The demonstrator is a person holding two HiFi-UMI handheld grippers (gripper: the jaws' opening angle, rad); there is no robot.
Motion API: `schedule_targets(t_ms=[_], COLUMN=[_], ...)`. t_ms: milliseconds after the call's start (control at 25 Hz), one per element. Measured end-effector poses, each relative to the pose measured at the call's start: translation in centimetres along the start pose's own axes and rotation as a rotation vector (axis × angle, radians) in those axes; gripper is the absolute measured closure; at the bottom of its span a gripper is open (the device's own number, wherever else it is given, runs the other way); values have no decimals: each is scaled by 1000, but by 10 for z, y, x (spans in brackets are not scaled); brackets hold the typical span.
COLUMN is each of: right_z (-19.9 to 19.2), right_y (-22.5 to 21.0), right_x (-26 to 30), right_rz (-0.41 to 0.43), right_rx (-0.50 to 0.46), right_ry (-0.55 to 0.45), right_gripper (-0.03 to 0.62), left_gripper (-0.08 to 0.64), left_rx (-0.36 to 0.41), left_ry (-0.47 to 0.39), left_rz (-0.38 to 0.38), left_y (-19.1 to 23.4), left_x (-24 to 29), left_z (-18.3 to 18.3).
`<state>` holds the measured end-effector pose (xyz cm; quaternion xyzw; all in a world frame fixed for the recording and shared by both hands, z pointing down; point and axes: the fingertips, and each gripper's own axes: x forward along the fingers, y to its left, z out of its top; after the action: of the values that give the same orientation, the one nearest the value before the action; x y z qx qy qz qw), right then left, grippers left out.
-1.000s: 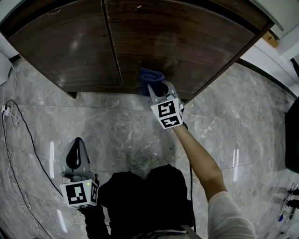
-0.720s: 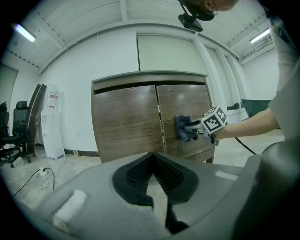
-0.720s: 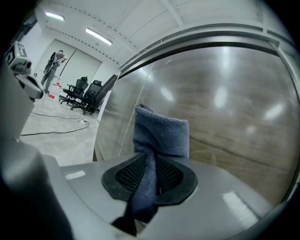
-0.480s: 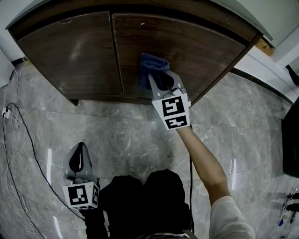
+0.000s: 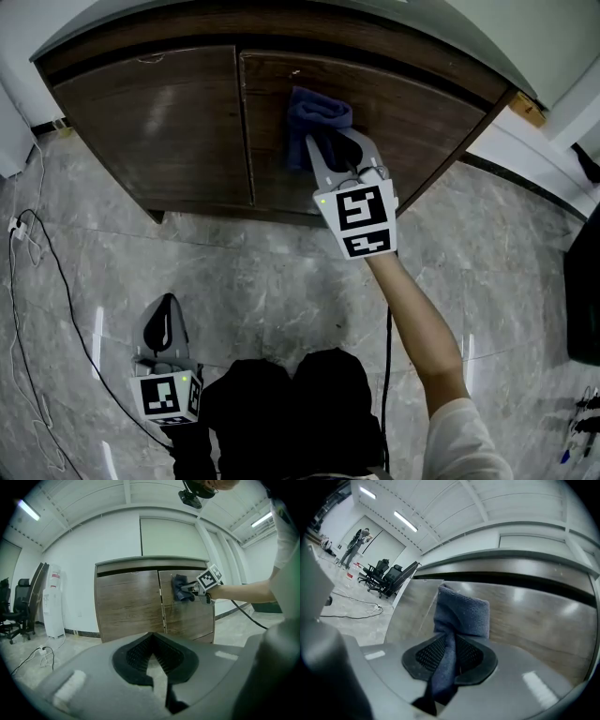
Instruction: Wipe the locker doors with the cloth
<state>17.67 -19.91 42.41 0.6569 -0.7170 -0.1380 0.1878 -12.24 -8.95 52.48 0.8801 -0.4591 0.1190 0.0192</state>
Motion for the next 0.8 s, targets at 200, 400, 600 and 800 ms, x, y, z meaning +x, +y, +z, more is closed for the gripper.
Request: schedule_targets(t_ms=[200, 400, 600, 800], right_z=[28, 56, 72, 60], right_y=[-9, -19, -23, -16], right_x=[2, 3, 4, 6], right_rz=[-3, -15, -32, -40], right_rx=[-5, -7, 12, 25], right_ry=[-30, -74, -115, -134], right_gripper=[521, 521, 520, 520], left_gripper=[558, 558, 558, 558], left_rx=[-2, -6, -9, -18], left_ry=[-7, -8, -9, 5], left_rz=[6, 3, 8, 10], left_y=[4, 3, 5, 4], left_x=[-1, -2, -2, -2], left_z=[-2, -5, -7, -4])
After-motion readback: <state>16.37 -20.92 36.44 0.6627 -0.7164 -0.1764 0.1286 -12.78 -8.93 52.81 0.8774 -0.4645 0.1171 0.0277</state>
